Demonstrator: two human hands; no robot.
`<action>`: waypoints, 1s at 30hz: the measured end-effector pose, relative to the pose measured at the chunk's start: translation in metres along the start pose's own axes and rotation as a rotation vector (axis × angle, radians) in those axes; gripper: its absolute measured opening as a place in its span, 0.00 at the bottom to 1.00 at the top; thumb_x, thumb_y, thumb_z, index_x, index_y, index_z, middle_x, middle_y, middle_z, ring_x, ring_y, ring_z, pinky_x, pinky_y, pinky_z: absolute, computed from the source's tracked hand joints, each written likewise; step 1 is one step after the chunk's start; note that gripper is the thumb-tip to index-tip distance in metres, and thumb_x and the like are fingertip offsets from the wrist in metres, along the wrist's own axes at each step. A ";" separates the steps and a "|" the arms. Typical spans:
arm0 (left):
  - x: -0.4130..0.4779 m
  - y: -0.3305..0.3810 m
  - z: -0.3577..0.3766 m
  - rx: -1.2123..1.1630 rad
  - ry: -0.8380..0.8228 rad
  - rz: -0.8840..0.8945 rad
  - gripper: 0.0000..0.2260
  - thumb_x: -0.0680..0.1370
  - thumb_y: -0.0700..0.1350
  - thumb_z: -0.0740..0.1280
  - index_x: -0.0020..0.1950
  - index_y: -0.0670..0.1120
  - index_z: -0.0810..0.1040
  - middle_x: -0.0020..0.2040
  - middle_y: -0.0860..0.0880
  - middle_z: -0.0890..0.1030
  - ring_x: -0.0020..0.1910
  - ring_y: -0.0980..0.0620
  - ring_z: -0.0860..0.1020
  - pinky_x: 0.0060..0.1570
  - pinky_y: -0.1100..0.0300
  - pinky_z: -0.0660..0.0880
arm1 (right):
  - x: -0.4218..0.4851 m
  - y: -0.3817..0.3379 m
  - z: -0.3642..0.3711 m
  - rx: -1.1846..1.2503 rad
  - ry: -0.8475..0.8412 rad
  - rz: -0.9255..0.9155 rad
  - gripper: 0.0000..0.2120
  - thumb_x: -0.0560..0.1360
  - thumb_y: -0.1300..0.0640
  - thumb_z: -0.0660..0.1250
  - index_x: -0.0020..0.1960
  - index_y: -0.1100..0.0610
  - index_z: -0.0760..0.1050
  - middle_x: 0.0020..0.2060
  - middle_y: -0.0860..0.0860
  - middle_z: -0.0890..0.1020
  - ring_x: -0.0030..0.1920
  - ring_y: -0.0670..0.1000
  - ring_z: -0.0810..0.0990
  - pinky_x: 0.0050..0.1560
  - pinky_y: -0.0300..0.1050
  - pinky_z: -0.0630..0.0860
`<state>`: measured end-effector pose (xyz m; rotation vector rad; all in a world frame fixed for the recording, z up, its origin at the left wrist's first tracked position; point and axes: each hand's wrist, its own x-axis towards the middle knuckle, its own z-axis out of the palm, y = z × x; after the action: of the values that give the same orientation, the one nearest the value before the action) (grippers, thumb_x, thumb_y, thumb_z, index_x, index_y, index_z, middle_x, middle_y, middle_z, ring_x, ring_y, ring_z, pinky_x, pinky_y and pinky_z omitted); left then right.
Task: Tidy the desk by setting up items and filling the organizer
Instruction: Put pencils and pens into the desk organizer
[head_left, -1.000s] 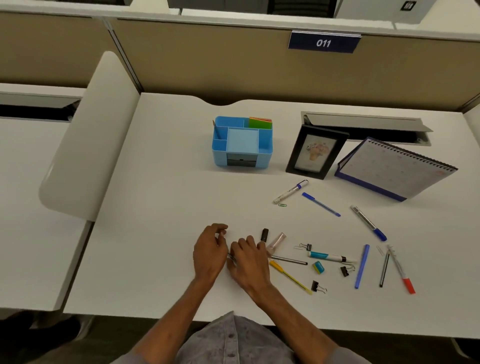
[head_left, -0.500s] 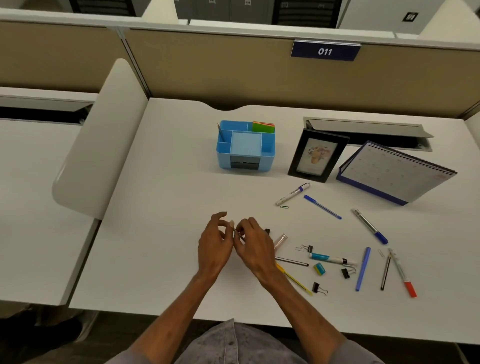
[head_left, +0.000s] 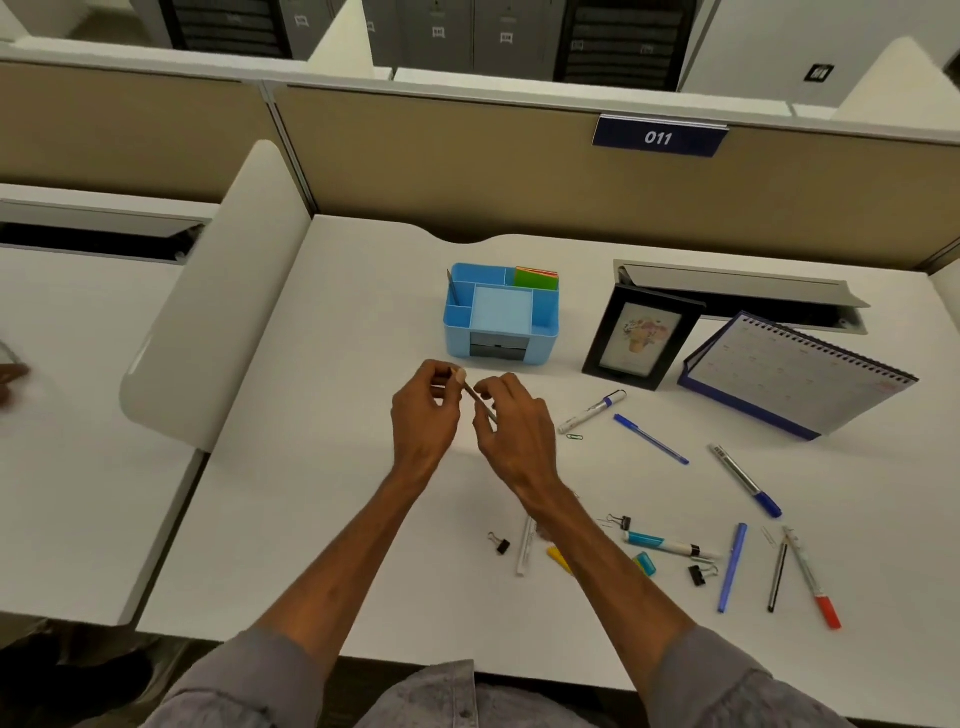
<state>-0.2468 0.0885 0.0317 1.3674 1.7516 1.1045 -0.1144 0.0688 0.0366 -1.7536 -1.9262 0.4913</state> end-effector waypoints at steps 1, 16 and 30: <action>0.009 0.002 -0.002 0.002 0.007 0.008 0.11 0.84 0.50 0.68 0.61 0.45 0.81 0.54 0.48 0.86 0.51 0.48 0.85 0.55 0.46 0.84 | 0.003 0.001 -0.001 -0.005 -0.002 0.012 0.12 0.81 0.55 0.68 0.63 0.54 0.78 0.59 0.52 0.81 0.55 0.52 0.80 0.55 0.45 0.74; 0.172 0.050 0.009 0.123 0.068 0.214 0.09 0.85 0.48 0.65 0.61 0.46 0.80 0.58 0.49 0.85 0.55 0.52 0.82 0.49 0.74 0.73 | 0.022 0.038 0.012 0.023 0.006 0.163 0.11 0.81 0.52 0.67 0.62 0.50 0.77 0.58 0.47 0.81 0.55 0.48 0.80 0.60 0.44 0.72; 0.203 0.019 0.045 0.298 0.000 0.150 0.08 0.83 0.44 0.69 0.61 0.47 0.81 0.63 0.46 0.80 0.62 0.46 0.81 0.58 0.56 0.80 | -0.017 0.103 -0.009 0.042 0.018 0.387 0.09 0.80 0.55 0.69 0.60 0.48 0.78 0.56 0.45 0.81 0.53 0.45 0.80 0.57 0.44 0.76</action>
<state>-0.2495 0.2975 0.0310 1.7007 1.8955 0.9456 -0.0235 0.0627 -0.0162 -2.1026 -1.5530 0.6406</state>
